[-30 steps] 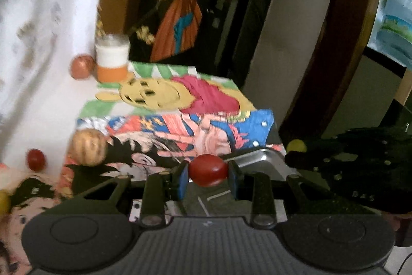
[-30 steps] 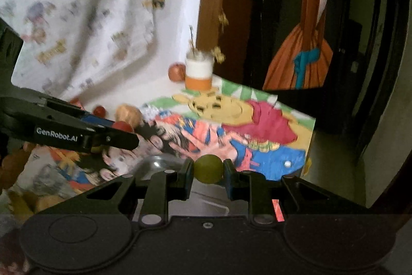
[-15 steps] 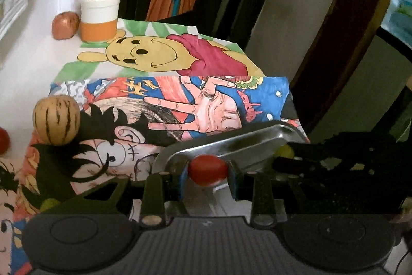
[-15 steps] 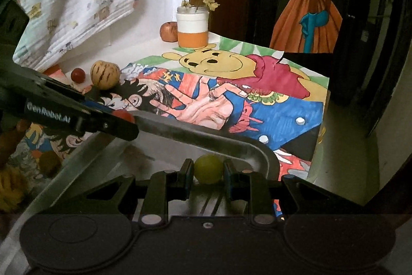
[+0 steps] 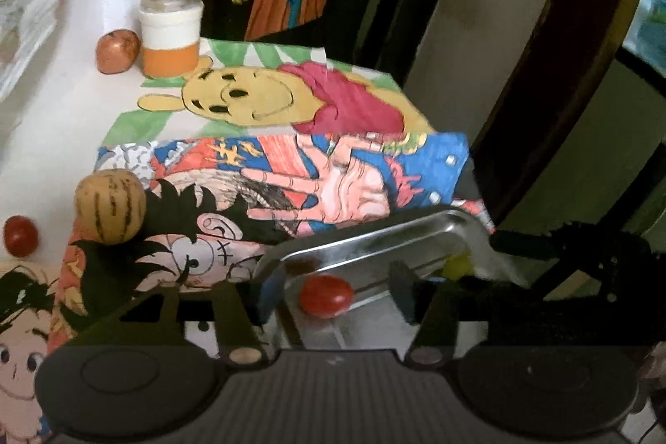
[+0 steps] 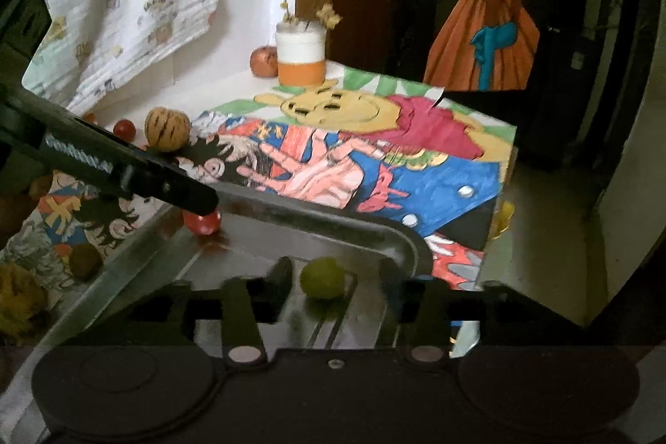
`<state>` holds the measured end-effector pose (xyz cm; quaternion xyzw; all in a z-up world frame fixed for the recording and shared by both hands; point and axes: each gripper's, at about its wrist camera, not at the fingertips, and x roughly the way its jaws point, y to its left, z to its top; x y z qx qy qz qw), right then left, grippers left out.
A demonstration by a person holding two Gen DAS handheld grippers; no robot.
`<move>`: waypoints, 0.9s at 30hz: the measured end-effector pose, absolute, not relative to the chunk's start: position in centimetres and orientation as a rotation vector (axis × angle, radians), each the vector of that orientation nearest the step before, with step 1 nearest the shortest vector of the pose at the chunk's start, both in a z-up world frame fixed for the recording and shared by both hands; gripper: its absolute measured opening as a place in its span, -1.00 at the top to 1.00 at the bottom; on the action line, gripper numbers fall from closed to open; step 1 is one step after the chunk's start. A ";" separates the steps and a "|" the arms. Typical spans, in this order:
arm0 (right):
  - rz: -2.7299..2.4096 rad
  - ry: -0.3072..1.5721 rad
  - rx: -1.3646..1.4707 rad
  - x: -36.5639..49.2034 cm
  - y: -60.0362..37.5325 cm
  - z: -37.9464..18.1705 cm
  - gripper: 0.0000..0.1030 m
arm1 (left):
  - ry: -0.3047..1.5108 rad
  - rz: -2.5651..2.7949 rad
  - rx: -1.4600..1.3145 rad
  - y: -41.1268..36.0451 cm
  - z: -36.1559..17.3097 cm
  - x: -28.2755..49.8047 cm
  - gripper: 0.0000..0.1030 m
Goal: Organize fruits
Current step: 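Carry the tomato and grape over the metal tray and open both tools to drop them, then withdraw both open tools from the tray back over the fruit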
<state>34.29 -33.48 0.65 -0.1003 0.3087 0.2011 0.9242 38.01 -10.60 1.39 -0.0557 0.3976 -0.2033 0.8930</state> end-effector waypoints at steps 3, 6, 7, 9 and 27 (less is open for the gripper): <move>0.406 0.603 -0.202 32.8 -33.6 1.6 -0.46 | 0.780 -0.406 -0.153 -9.6 2.9 36.1 -0.70; 0.414 0.571 -0.170 31.0 -33.6 2.9 -0.71 | 0.724 -0.388 -0.180 -8.6 4.2 33.6 -0.95; 0.416 0.558 -0.161 30.3 -33.5 3.5 -0.80 | 0.710 -0.379 -0.188 -8.2 4.6 32.7 -0.99; 0.424 0.534 -0.145 28.9 -33.4 4.4 -0.92 | 0.680 -0.358 -0.203 -7.5 5.3 30.7 -0.99; 0.402 0.461 -0.124 14.5 -30.0 7.3 -0.99 | 0.443 -0.135 -0.094 -4.3 6.9 13.0 -0.99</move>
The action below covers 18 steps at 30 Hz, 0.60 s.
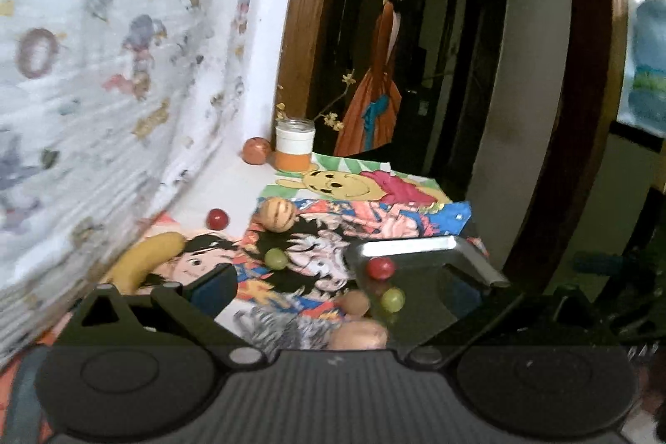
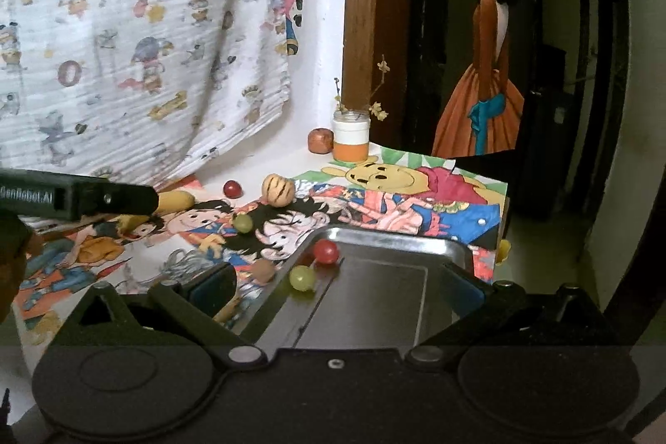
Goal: Organize fruits
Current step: 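Withdraw both open tools from the tray back over the fruit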
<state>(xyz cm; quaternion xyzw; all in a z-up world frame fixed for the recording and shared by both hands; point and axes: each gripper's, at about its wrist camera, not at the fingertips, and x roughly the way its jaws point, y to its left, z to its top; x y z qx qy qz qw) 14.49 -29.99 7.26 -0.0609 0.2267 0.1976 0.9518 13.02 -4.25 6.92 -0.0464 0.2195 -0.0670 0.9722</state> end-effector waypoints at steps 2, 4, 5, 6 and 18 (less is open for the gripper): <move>0.397 0.466 -0.120 13.2 -29.7 7.1 -0.99 | 0.442 -0.125 -0.072 -4.3 6.5 11.7 -0.99; 0.388 0.466 -0.119 12.1 -29.5 7.0 -0.99 | 0.445 -0.121 -0.061 -4.2 6.1 10.6 -0.99; 0.384 0.468 -0.118 11.5 -29.3 6.9 -0.99 | 0.447 -0.122 -0.059 -4.1 5.9 10.2 -0.99; 0.380 0.471 -0.116 11.1 -29.3 6.7 -0.99 | 0.449 -0.123 -0.058 -3.9 5.6 9.7 -0.99; 0.372 0.565 -0.126 7.2 -27.3 3.7 -0.99 | 0.544 -0.079 -0.055 -0.5 1.5 6.1 -0.99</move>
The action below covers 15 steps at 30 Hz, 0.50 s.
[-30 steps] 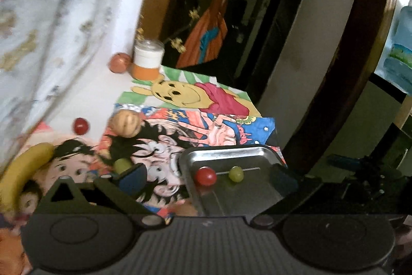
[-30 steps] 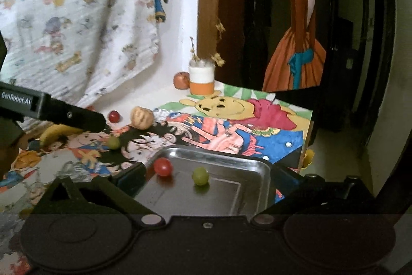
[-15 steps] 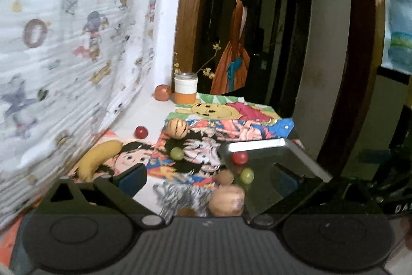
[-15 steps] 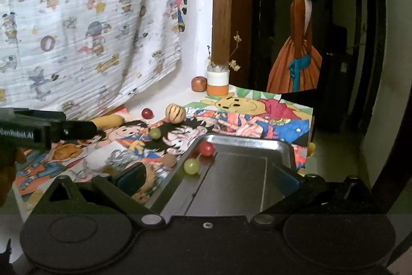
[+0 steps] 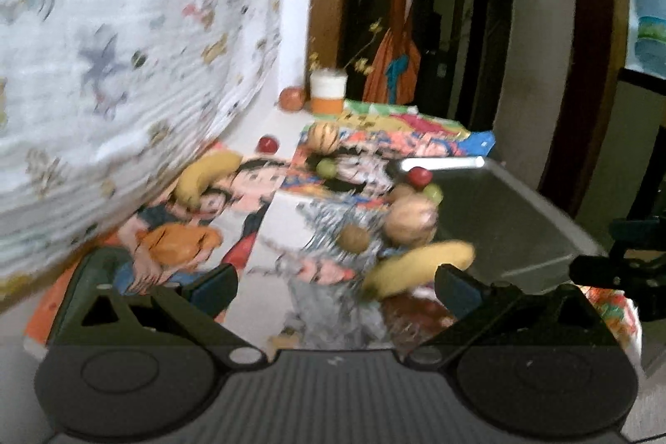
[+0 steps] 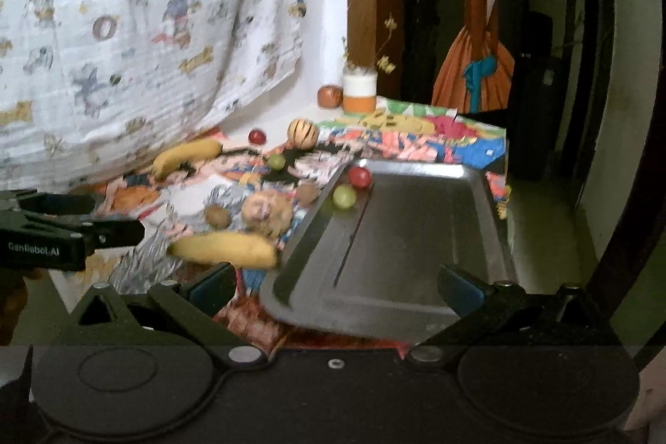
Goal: Organize fruits
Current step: 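Withdraw both open tools from the tray back over the fruit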
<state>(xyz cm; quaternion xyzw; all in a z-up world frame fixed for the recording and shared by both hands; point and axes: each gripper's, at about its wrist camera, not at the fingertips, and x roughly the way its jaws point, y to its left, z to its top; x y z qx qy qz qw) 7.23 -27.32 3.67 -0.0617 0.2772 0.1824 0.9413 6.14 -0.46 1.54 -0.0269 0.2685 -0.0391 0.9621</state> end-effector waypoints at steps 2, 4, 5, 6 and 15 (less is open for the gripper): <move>0.388 0.586 -0.148 6.9 -26.7 3.1 -0.99 | 0.563 -0.068 -0.063 0.4 1.1 5.9 -1.00; 0.407 0.609 -0.173 6.5 -26.0 2.4 -0.99 | 0.583 -0.056 -0.070 1.1 0.6 5.6 -0.99; 0.414 0.619 -0.182 6.4 -25.7 2.2 -0.99 | 0.593 -0.049 -0.071 1.4 0.5 5.5 -0.99; 0.421 0.628 -0.189 6.3 -25.4 2.0 -0.99 | 0.601 -0.040 -0.073 1.7 0.3 5.4 -0.99; 0.458 0.711 -0.177 6.5 -24.1 0.6 -0.99 | 0.628 0.014 -0.082 3.7 0.0 5.0 -1.00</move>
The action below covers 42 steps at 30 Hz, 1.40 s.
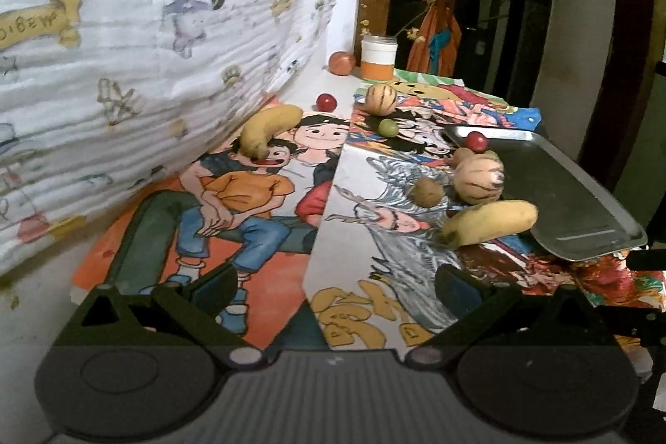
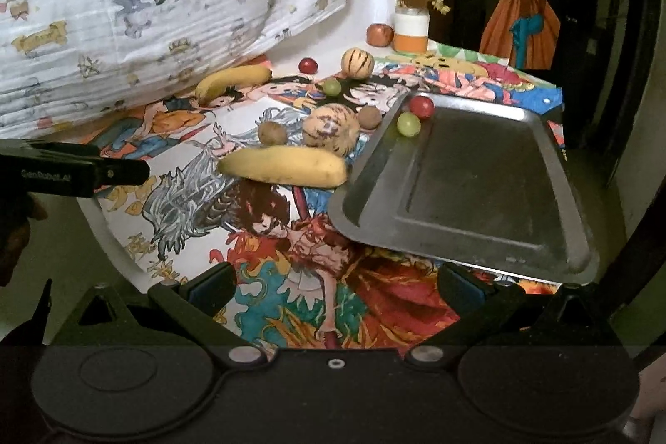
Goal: Organize fruits
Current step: 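Withdraw both open tools from the tray back over the fruit, then grasp the striped melon with the right tool while the left tool grasps a small brown fruit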
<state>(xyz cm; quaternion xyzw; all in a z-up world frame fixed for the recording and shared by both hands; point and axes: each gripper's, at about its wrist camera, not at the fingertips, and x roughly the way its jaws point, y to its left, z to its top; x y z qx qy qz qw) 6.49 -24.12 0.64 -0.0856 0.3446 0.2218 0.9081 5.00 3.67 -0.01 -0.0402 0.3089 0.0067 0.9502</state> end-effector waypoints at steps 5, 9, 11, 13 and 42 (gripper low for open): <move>0.451 0.718 -0.168 7.0 -24.3 0.7 -0.99 | 0.637 0.016 -0.077 3.8 -0.1 5.6 -1.00; 0.439 0.702 -0.168 7.7 -24.5 1.3 -0.99 | 0.628 0.003 -0.059 3.7 0.1 6.6 -1.00; 0.444 0.680 -0.162 8.3 -24.7 1.8 -0.99 | 0.625 -0.001 -0.048 3.7 0.2 7.5 -1.00; 0.442 0.663 -0.154 9.1 -24.8 2.4 -0.99 | 0.625 -0.014 -0.036 3.6 0.3 8.6 -0.99; 0.726 0.686 -0.157 21.2 -23.0 4.7 -0.34 | 0.632 -0.397 0.191 1.7 -0.7 17.8 -0.62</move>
